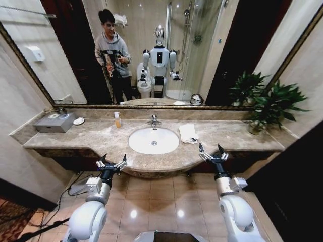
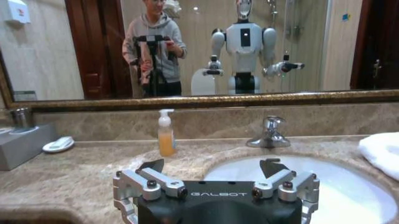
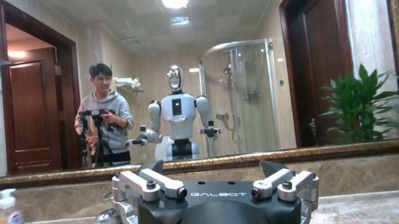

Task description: Pick up the towel from the sink counter and wipe the mirror surface.

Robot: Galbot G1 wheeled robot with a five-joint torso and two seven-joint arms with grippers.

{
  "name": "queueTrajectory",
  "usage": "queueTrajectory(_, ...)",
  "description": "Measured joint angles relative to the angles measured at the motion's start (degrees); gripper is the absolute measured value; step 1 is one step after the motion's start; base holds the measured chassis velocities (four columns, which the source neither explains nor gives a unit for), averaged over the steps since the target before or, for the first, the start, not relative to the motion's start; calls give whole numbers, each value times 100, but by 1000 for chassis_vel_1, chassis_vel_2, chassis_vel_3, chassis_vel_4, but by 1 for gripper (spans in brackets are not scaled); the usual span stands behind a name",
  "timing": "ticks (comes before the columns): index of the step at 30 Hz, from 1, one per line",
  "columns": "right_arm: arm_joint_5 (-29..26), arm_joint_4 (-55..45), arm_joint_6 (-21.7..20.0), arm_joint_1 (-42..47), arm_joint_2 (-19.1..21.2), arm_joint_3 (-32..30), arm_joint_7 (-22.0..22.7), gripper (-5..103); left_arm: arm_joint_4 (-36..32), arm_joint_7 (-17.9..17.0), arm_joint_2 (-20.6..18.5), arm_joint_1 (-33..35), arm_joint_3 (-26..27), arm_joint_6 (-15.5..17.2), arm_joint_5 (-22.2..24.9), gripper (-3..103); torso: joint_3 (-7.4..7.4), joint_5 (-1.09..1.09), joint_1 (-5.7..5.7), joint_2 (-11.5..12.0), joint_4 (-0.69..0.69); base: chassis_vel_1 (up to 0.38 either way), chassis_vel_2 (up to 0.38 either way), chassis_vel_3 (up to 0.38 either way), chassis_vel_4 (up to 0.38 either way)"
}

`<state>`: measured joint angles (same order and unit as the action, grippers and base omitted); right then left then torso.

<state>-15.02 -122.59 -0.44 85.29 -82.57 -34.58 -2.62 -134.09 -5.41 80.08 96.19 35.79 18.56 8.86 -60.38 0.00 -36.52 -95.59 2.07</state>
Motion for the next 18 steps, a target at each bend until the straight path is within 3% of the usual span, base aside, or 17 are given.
queueTrajectory(8, -64, 12, -88, -129, 88, 37, 207, 100, 0, 0, 0, -1, 0, 0, 0, 100, -1, 1, -4, 1, -2, -158, 143, 152, -149)
queueTrajectory(18, -350, 417, -1089, -1155, 300, 335, 571, 100, 0, 0, 0, 1, 0, 0, 0, 100, 1, 0, 3, 0, -1, -53, 47, 29, -24)
